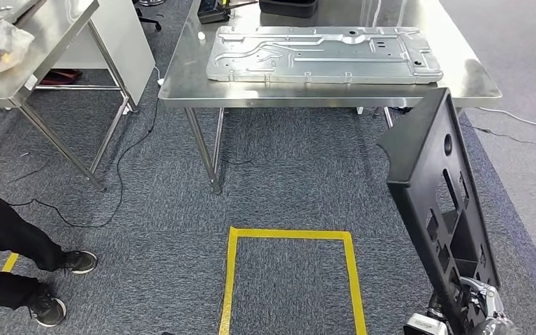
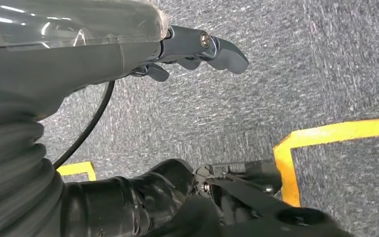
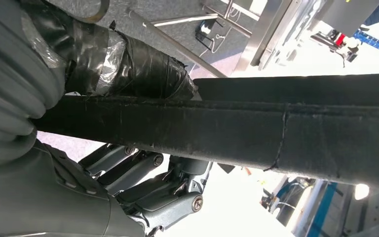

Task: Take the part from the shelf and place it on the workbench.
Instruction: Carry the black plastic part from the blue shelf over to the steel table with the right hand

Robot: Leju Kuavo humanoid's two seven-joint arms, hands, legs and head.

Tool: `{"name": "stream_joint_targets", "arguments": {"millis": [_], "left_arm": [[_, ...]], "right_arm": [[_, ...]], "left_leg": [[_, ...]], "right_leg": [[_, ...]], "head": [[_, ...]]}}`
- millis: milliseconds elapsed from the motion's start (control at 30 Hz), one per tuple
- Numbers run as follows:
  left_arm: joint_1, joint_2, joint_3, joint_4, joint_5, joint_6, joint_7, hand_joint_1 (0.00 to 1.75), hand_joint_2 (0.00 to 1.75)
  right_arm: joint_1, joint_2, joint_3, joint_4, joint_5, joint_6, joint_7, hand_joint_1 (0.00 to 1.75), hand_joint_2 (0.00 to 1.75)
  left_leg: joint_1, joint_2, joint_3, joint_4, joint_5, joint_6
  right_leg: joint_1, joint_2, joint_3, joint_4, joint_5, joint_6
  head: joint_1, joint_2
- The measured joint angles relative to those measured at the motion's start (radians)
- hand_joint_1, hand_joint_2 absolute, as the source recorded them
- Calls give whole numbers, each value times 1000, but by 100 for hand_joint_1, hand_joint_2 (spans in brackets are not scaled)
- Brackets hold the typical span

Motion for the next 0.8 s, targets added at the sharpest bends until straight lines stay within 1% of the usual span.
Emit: {"name": "stream_joint_targets", "arguments": {"millis": [33,67,100,133,167,200,233,300,333,367,400,433,467,500,533,567,600,633,667,700,733,800], "left_arm": [[1,0,0,0,-1,0,0,0,175],[1,0,0,0,-1,0,0,0,175],[1,1,0,0,-1,0,0,0,175],[1,2,0,0,-1,0,0,0,175],[0,3,0,0,-2,0,-1,0,175],[-1,4,0,0,-2,0,-1,0,175],[-1,5,0,0,-3,0,-1,0,175],[1,4,0,0,-4,0,-2,0,175],[2,4,0,0,-4,0,-2,0,175],[2,4,0,0,-5,0,-2,0,175],[2,4,0,0,-6,0,-2,0,175],[1,4,0,0,-8,0,-2,0,175],[1,4,0,0,-10,0,-2,0,175],[1,4,0,0,-12,0,-2,0,175],[2,4,0,0,-13,0,-2,0,175],[3,4,0,0,-13,0,-2,0,175],[5,4,0,0,-14,0,-2,0,175],[5,4,0,0,-14,0,-2,0,175],[4,3,0,0,-15,0,-2,0,175],[3,3,0,0,-15,0,-2,0,175],[1,3,0,0,-15,0,-3,0,175],[-1,3,0,0,-15,0,-4,0,175]], "right_arm": [[0,-1,3,1,1,0,1,175,175],[0,-2,6,2,3,0,2,175,175],[-1,-2,10,2,6,0,3,175,175],[-2,-3,12,2,9,0,4,175,175],[-3,-4,14,2,12,0,4,175,175],[-4,-5,15,2,14,0,4,175,175],[-4,-5,15,1,15,0,5,175,175],[-5,-6,16,1,16,0,6,175,175],[-6,-6,16,1,17,0,6,175,175],[-8,-6,16,0,17,0,5,175,175],[-9,-7,16,0,18,0,4,175,175],[-10,-7,16,-1,18,0,4,175,175],[-10,-8,16,-1,18,0,3,175,175],[-10,-8,16,-1,18,0,3,175,175],[-10,-9,16,-1,18,0,3,175,175],[-10,-9,16,-1,18,0,2,175,175],[-10,-10,16,-1,18,0,1,175,175],[-10,-11,16,-1,18,0,0,175,175],[-12,-12,16,-1,18,0,-1,175,175],[-12,-13,16,-1,18,0,-1,175,175],[-12,-14,15,-1,18,0,-1,175,175],[-12,-14,15,-3,17,0,-2,175,175]], "left_leg": [[0,0,0,-13,24,3],[-2,-1,19,-63,63,9],[-5,-1,47,-132,101,17],[-9,-2,75,-195,125,26],[-12,-2,96,-240,136,33],[-16,-2,108,-265,136,39],[-18,-2,113,-274,130,42],[-17,-4,132,-291,130,51],[-14,-4,144,-299,130,56],[-12,-4,155,-305,128,61],[-12,-4,162,-308,125,64],[-11,-4,167,-308,119,66],[-11,-4,174,-308,113,65],[-11,-4,181,-308,106,64],[-11,-4,192,-307,98,61],[-10,-4,205,-307,88,58],[-9,-4,218,-307,78,54],[-7,-4,231,-308,69,49],[-7,-4,238,-308,60,43],[-7,-3,241,-309,53,36],[-7,-3,246,-308,50,29],[-7,-2,251,-299,47,17]], "right_leg": [[2,2,6,0,-4,0],[4,3,14,0,-9,1],[4,4,20,0,-15,3],[6,5,25,0,-21,7],[7,5,29,-1,-26,11],[6,5,35,-1,-27,18],[7,5,39,2,-24,25],[4,3,46,13,-20,35],[3,2,40,31,-27,39],[2,1,25,62,-45,43],[0,1,-3,109,-70,48],[-1,0,-40,167,-96,53],[-2,0,-79,219,-112,57],[-4,0,-108,249,-112,60],[-6,0,-122,245,-91,63],[-7,-1,-117,205,-51,64],[-9,-2,-101,143,-4,63],[-8,-4,-86,92,29,61],[-4,-6,-76,52,44,55],[0,-8,-72,35,48,46],[4,-9,-72,33,41,37],[4,-5,-59,25,40,18]], "head": [[0,0],[0,0],[0,0],[0,0],[0,0],[0,0],[0,0],[0,0],[1,0],[1,0],[2,0],[2,0],[2,0],[2,0],[2,0],[2,0],[2,0],[2,0],[3,0],[4,0],[4,0],[5,0]]}}
